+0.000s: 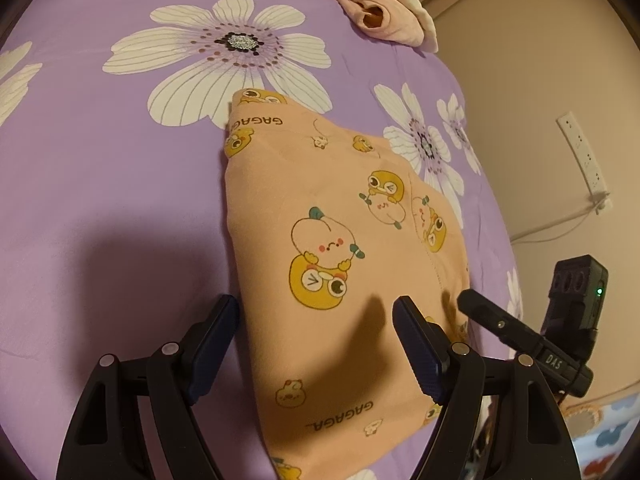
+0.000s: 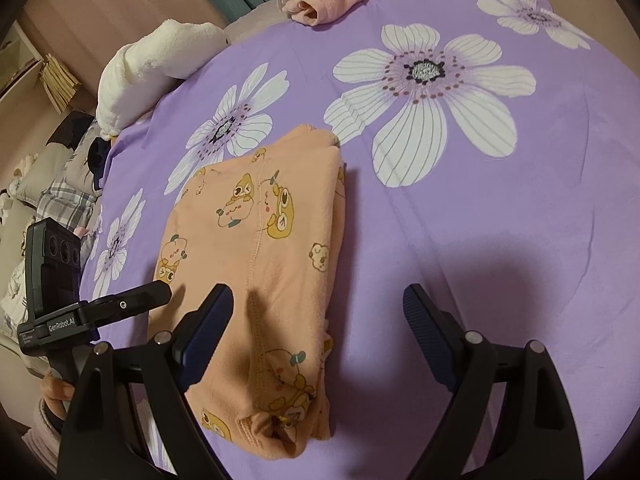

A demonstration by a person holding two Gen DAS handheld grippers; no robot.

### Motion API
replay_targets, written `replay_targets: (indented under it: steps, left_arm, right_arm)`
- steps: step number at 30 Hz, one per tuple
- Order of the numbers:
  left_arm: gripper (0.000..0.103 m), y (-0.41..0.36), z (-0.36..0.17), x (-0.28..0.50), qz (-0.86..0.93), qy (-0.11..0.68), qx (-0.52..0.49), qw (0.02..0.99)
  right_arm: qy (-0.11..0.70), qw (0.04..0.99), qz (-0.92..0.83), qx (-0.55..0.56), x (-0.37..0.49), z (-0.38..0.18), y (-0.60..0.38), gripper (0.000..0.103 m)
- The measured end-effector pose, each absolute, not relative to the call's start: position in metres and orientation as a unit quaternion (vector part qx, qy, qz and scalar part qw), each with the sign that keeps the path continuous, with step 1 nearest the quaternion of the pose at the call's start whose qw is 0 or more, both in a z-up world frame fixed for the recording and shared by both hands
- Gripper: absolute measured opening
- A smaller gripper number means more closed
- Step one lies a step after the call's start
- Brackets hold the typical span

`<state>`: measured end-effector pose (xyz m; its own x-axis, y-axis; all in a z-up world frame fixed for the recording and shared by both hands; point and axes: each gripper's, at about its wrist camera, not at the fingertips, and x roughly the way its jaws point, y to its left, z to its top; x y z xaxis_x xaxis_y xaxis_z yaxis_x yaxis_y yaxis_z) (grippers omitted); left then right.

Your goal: Fold small clothes

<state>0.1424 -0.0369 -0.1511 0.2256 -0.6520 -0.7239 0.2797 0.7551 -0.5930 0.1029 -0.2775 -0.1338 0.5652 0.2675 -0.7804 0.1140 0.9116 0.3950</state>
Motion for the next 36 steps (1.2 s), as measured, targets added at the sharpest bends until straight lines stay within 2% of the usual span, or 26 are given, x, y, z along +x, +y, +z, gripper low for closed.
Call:
replay_targets:
  steps: [14, 20, 22, 25, 29, 36]
  left_arm:
    - [0.083, -0.043, -0.154, 0.152, -0.309, 0.541, -0.196, 0.757]
    - [0.083, -0.045, -0.155, 0.155, -0.308, 0.538, -0.194, 0.760]
    - [0.083, -0.046, -0.154, 0.155, -0.307, 0.538, -0.187, 0.763]
    - [0.083, -0.051, -0.153, 0.153, -0.305, 0.535, -0.173, 0.769]
    - [0.082, -0.056, -0.152, 0.150, -0.304, 0.533, -0.152, 0.775]
    - [0.071, -0.065, -0.149, 0.146, -0.285, 0.536, -0.103, 0.788]
  right_arm:
    - [0.460, 0.848, 0.070, 0.252, 0.119, -0.145, -0.276, 0.087]
    - [0.459, 0.846, 0.084, 0.257, 0.120, -0.149, -0.274, 0.066]
    - [0.458, 0.845, 0.091, 0.260, 0.122, -0.150, -0.273, 0.056]
    - [0.457, 0.843, 0.097, 0.265, 0.123, -0.153, -0.270, 0.048]
    - [0.455, 0.845, 0.100, 0.264, 0.123, -0.154, -0.267, 0.042]
    - [0.449, 0.852, 0.096, 0.252, 0.123, -0.152, -0.262, 0.034]
